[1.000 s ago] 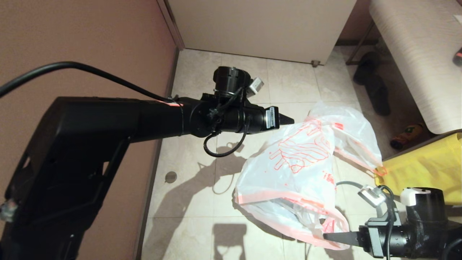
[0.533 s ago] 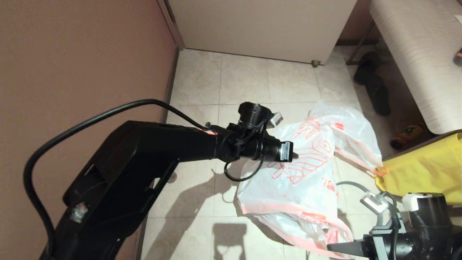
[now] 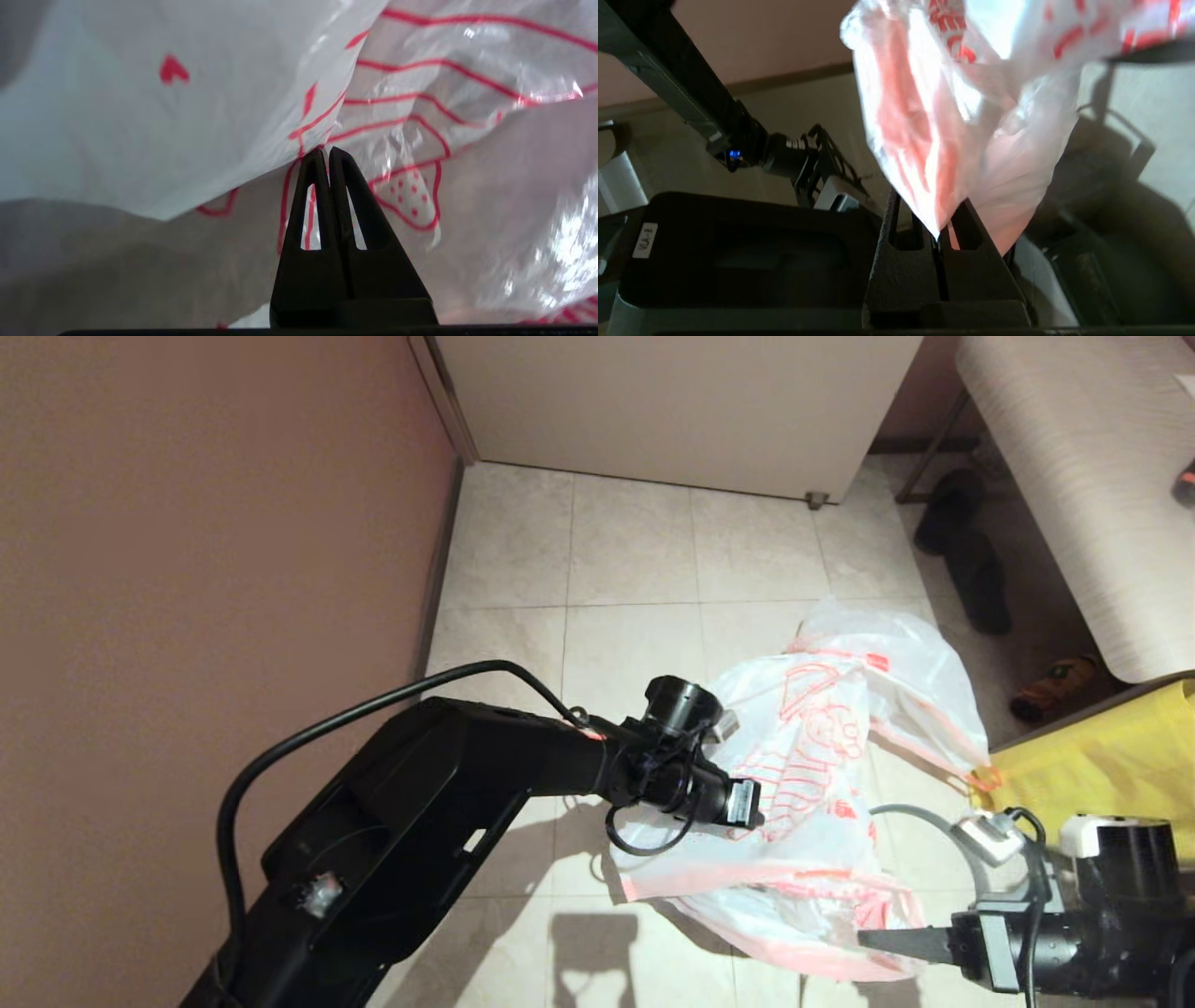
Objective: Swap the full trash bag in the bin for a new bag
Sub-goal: Put the new garbage bag on the trash can
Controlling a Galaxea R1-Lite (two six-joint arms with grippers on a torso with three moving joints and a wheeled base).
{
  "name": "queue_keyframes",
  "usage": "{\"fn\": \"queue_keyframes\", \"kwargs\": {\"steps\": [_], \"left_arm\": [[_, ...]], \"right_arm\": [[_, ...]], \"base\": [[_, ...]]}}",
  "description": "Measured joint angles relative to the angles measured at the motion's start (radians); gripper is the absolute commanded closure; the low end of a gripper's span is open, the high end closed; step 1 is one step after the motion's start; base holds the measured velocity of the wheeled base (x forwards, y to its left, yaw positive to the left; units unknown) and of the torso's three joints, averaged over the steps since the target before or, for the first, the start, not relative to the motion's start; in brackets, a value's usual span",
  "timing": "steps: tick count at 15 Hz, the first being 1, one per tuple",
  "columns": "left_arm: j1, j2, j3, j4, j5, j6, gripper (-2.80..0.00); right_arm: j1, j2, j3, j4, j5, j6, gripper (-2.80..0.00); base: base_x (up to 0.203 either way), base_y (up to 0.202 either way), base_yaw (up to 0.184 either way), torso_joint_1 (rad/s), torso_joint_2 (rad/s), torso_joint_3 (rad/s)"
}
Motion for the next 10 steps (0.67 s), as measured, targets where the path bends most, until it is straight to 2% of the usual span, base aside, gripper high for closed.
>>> {"fn": "queue_keyframes", "kwargs": {"steps": [3,6,8,10], "left_arm": [[-0.015,0.02,0.023,0.132,-0.006,0.004,0.0],[-0.023,0.027,0.089,0.143,-0.026,0.007,0.0],[-0.023,0.007,0.151,0.147,-0.072,0.011,0.0],[-0.008,-0.032,0.195,0.143,-0.109,0.041,0.0]], "right_arm": [[-0.057,0.003,-0.082,0.001,0.014,0.013,0.0],[-0.095,0.01,-0.152,0.001,0.019,0.055,0.0],[-0.105,0.009,-0.196,0.001,0.02,0.093,0.0],[-0.111,-0.007,-0.233,0.001,0.019,0.149,0.0]], "base": [[0.0,0.0,0.0,0.0,0.0,0.0],[0.0,0.0,0.0,0.0,0.0,0.0],[0.0,0.0,0.0,0.0,0.0,0.0],[0.0,0.0,0.0,0.0,0.0,0.0]]}}
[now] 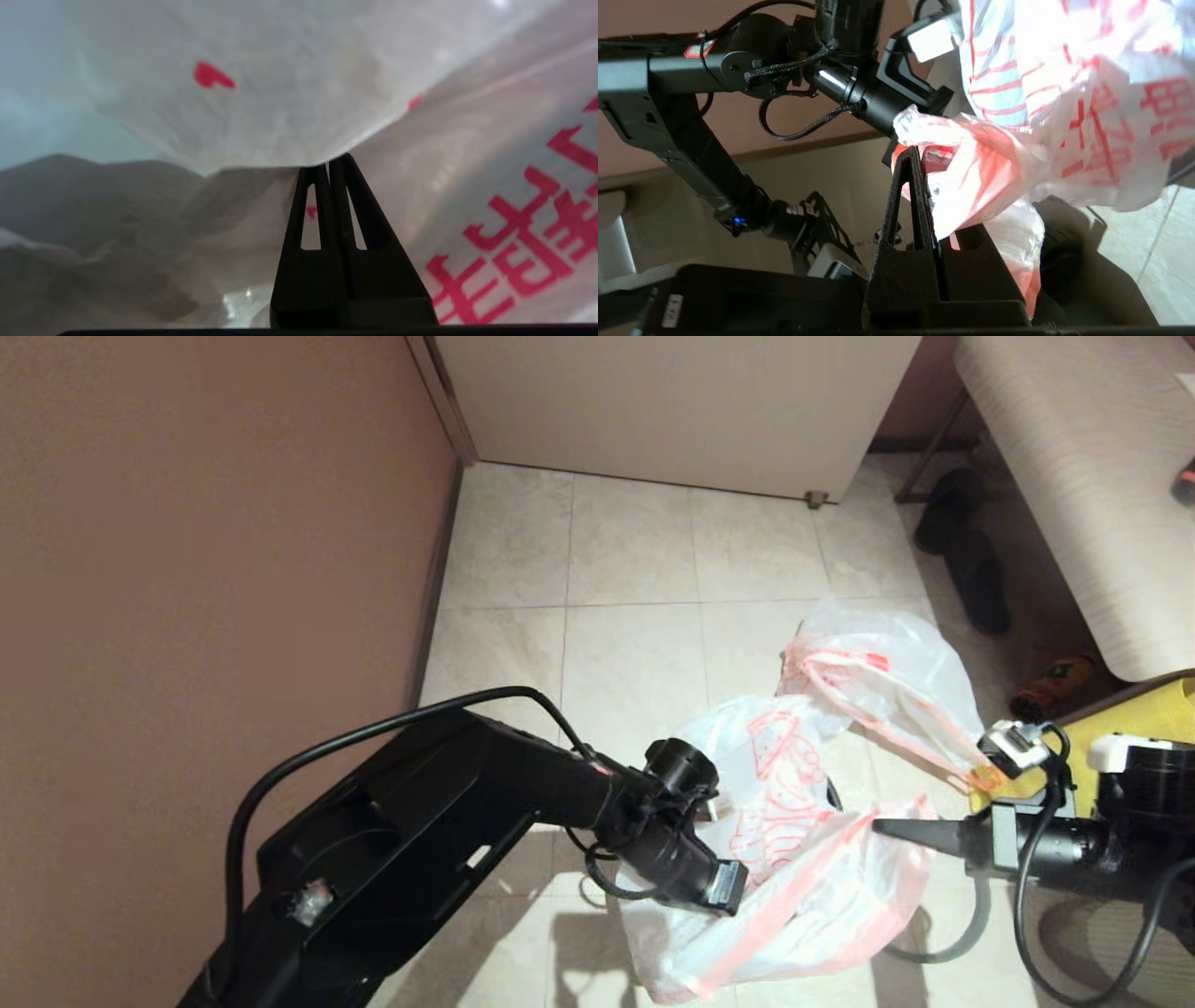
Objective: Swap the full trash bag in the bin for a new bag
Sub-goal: Put the new garbage bag on the trash can
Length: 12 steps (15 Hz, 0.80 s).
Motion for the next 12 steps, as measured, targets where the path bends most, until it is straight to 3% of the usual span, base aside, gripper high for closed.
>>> {"fn": "queue_keyframes", "kwargs": {"steps": [2,7,10,12], "left_arm": [[0.033,-0.055,0.013,-0.004,-0.007,0.004,0.0],[0.06,-0.245,0.124,-0.041,-0.014,-0.088,0.0],[0.083,-0.31,0.257,-0.231,0.006,-0.131,0.0],[0.093,-0.329,0.319,-0.409,0.069,-0.196,0.0]], "right_arm": [[-0.002,-0.039,-0.011,0.001,0.003,0.051,0.0],[-0.005,-0.203,-0.019,0.012,0.008,0.272,0.0],[-0.006,-0.324,-0.027,0.094,0.008,0.383,0.0],[0.004,-0.43,-0.052,0.241,0.01,0.453,0.0]], "base": [[0.0,0.0,0.0,0.0,0.0,0.0],[0.0,0.0,0.0,0.0,0.0,0.0],[0.0,0.0,0.0,0.0,0.0,0.0],[0.0,0.0,0.0,0.0,0.0,0.0]]}}
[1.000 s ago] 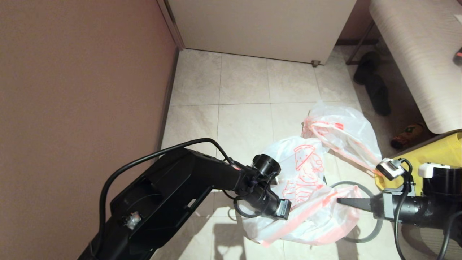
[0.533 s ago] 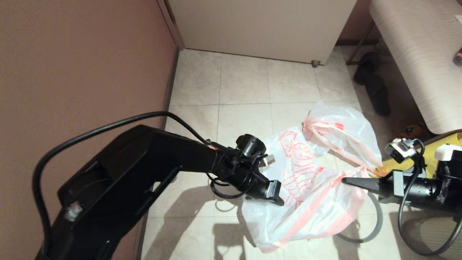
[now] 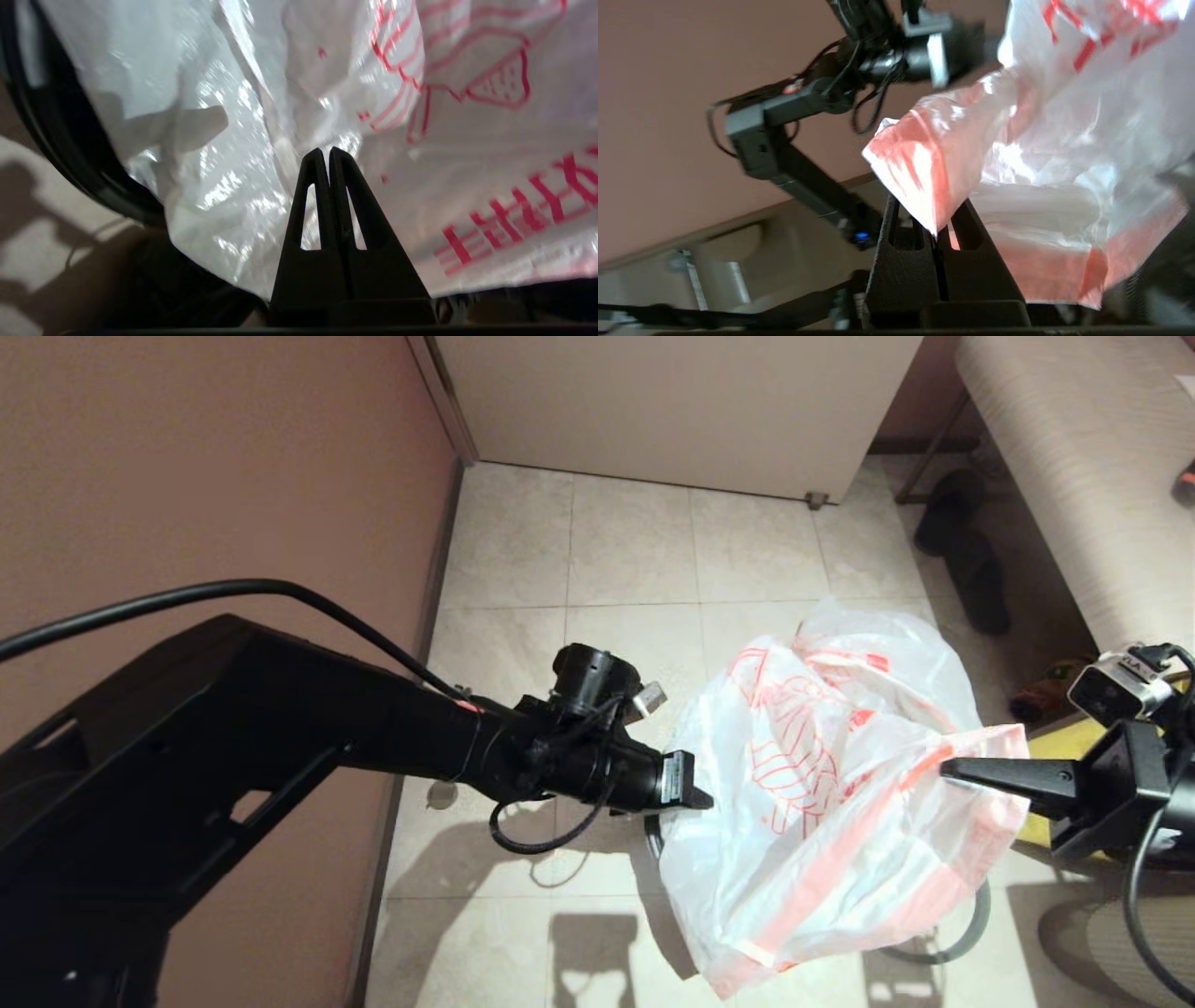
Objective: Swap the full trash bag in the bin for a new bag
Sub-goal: Put the new garbage bag on the trash can
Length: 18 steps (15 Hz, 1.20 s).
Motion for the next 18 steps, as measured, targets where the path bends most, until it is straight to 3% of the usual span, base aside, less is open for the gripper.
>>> {"fn": "queue_keyframes", "kwargs": {"steps": [2,5,10,13,15,18], "left_arm": [[0.003,0.028,0.015,-0.197,0.071,-0.04,0.0],[0.005,0.127,-0.09,-0.452,0.16,-0.06,0.0],[0.035,0.246,-0.213,-0.661,0.183,-0.07,0.0],[0.04,0.294,-0.29,-0.723,0.177,-0.071,0.0],[0.04,0.311,-0.32,-0.759,0.166,-0.081,0.0],[0.041,0.295,-0.252,-0.81,0.146,-0.084,0.0]], "right_arm": [[0.038,-0.098,-0.04,0.22,0.004,0.027,0.0],[0.118,-0.147,-0.06,0.436,0.016,-0.047,0.0],[0.233,-0.198,-0.099,0.502,0.027,-0.061,0.0],[0.243,-0.294,-0.114,0.599,0.127,-0.06,0.0],[0.242,-0.311,-0.11,0.587,0.184,-0.107,0.0],[0.219,-0.27,-0.124,0.497,0.245,-0.197,0.0]], "base": [[0.0,0.0,0.0,0.0,0.0,0.0],[0.0,0.0,0.0,0.0,0.0,0.0],[0.0,0.0,0.0,0.0,0.0,0.0],[0.0,0.0,0.0,0.0,0.0,0.0],[0.0,0.0,0.0,0.0,0.0,0.0],[0.0,0.0,0.0,0.0,0.0,0.0]]}}
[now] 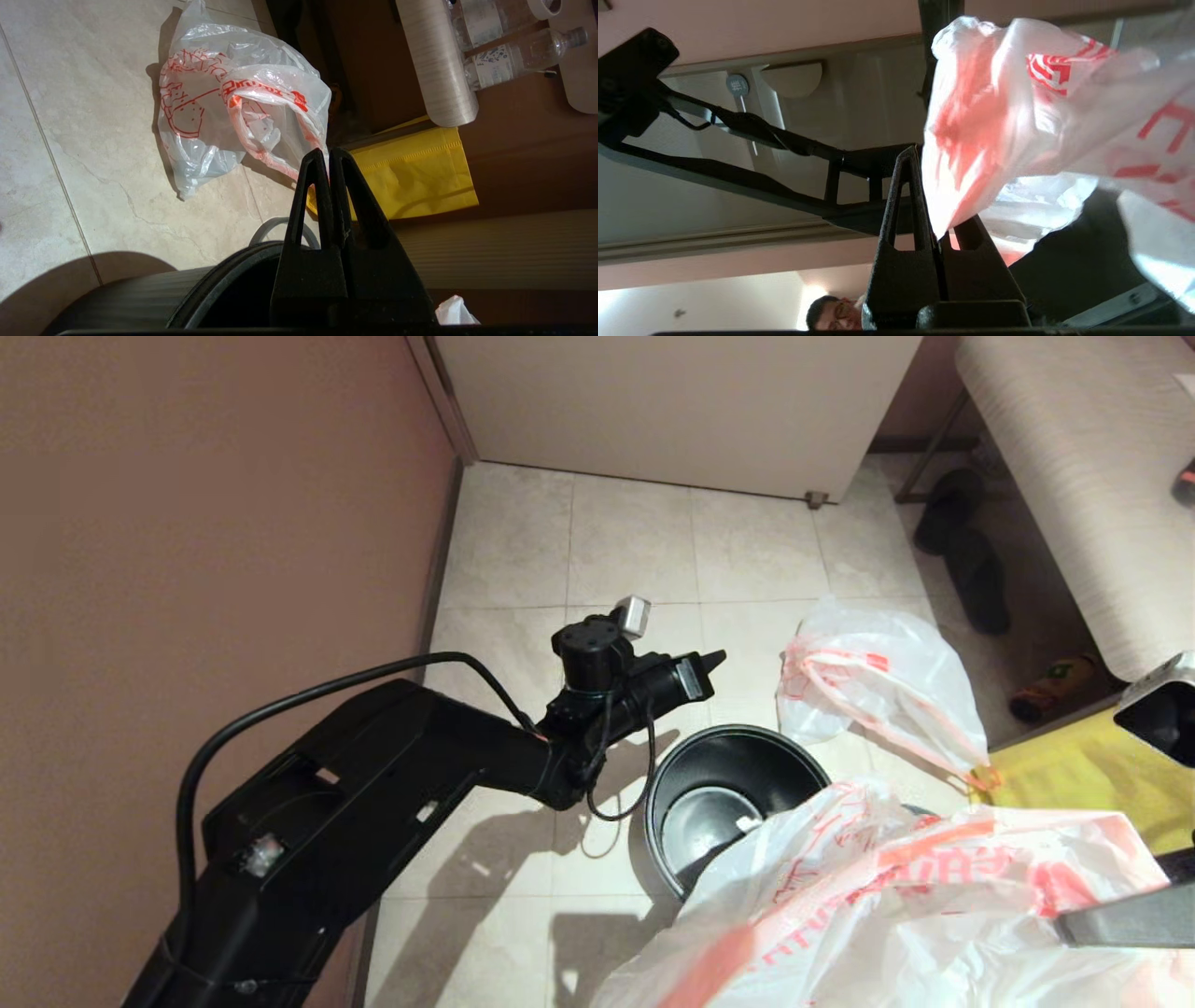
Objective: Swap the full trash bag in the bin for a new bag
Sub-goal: Put the new garbage bag on the trash can
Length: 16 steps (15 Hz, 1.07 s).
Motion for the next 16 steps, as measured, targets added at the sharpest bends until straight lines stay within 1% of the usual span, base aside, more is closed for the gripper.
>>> {"fn": "queue_keyframes", "kwargs": {"steps": [3,5,9,12,14,16], "left_arm": [[0.007,-0.018,0.106,-0.097,-0.014,-0.02,0.0],[-0.008,-0.025,0.196,-0.147,-0.052,-0.027,0.0],[-0.071,-0.083,0.477,-0.276,-0.144,-0.03,0.0],[-0.105,-0.15,0.694,-0.339,-0.19,-0.028,0.0],[-0.117,-0.202,0.835,-0.399,-0.217,-0.029,0.0],[-0.118,-0.269,0.956,-0.458,-0.264,-0.029,0.0]], "right_arm": [[-0.065,0.056,0.002,-0.083,0.062,-0.003,0.0],[-0.078,0.11,0.006,-0.139,0.073,-0.004,0.0],[-0.074,0.261,-0.039,-0.27,0.072,-0.003,0.0],[-0.067,0.395,-0.148,-0.321,0.072,-0.003,0.0],[-0.061,0.474,-0.254,-0.327,0.071,-0.002,0.0],[-0.052,0.542,-0.365,-0.327,0.069,0.0,0.0]], "base": [[0.0,0.0,0.0,0.0,0.0,0.0],[0.0,0.0,0.0,0.0,0.0,0.0],[0.0,0.0,0.0,0.0,0.0,0.0],[0.0,0.0,0.0,0.0,0.0,0.0],[0.0,0.0,0.0,0.0,0.0,0.0],[0.0,0.0,0.0,0.0,0.0,0.0]]}}
